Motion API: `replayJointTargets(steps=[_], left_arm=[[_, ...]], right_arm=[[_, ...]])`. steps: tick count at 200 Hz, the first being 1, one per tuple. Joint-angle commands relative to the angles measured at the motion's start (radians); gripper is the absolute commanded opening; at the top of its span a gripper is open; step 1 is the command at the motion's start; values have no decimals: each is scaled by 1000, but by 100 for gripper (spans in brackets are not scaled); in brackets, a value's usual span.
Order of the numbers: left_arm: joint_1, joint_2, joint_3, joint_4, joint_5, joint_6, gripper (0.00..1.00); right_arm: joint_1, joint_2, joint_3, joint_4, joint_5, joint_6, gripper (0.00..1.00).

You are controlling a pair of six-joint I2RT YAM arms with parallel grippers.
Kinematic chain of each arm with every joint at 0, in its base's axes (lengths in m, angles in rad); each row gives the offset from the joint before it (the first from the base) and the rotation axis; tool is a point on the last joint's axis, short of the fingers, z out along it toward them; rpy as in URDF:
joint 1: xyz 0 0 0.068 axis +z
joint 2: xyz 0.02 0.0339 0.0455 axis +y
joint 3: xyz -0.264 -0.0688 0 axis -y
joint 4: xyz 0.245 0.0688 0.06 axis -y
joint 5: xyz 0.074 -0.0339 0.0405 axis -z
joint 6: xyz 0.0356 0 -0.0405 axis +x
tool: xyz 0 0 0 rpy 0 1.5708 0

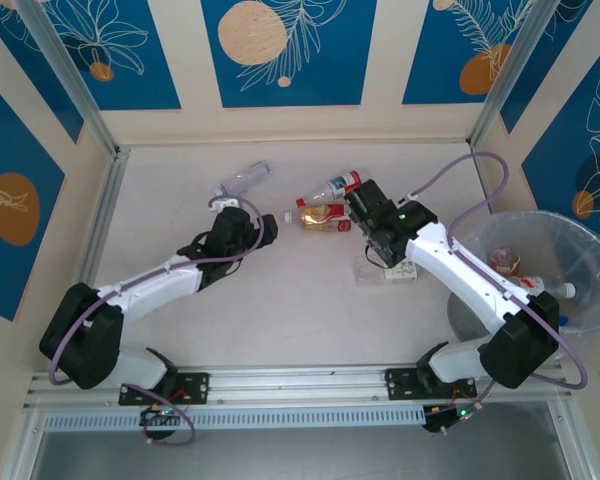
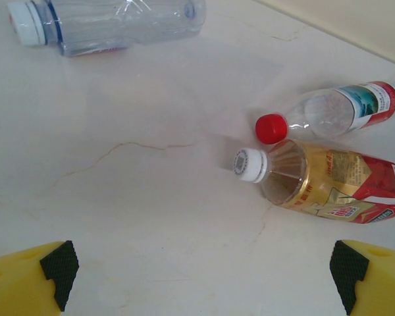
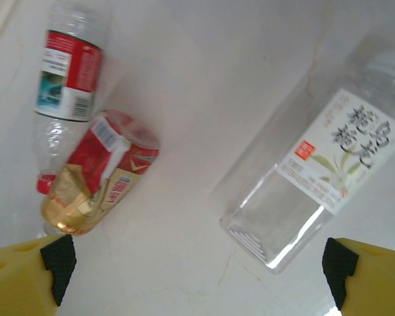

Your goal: Put the plastic bottles in the bin

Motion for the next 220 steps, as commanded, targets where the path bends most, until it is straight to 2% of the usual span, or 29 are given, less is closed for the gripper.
replayJointTargets(steps=[1,61,116,158,176,196,220], left_arm=[[14,-18,-12,-29,-31,-29,99],[22,-54,-56,-45,-57,-44,99],[33,-54,-59,-36,-23,-31,99],[39,-65,-65,67,139,53,99],[40,-76,-91,173,278,133,99],[39,-81,-74,194,459,217,99],[39,-112,-78,184,548,283,99]], right_arm=[[9,4,-62,30,10,223,97],[12,67,-125,7,-4,411,96],[8,148,-122,-49,5,452,96],[-9,227,-119,-44,-19,463,98],[-33,261,-121,-34,-51,478,100],[-62,288,-124,-10,-63,464,99],[-94,303,-138,39,-77,447,99]])
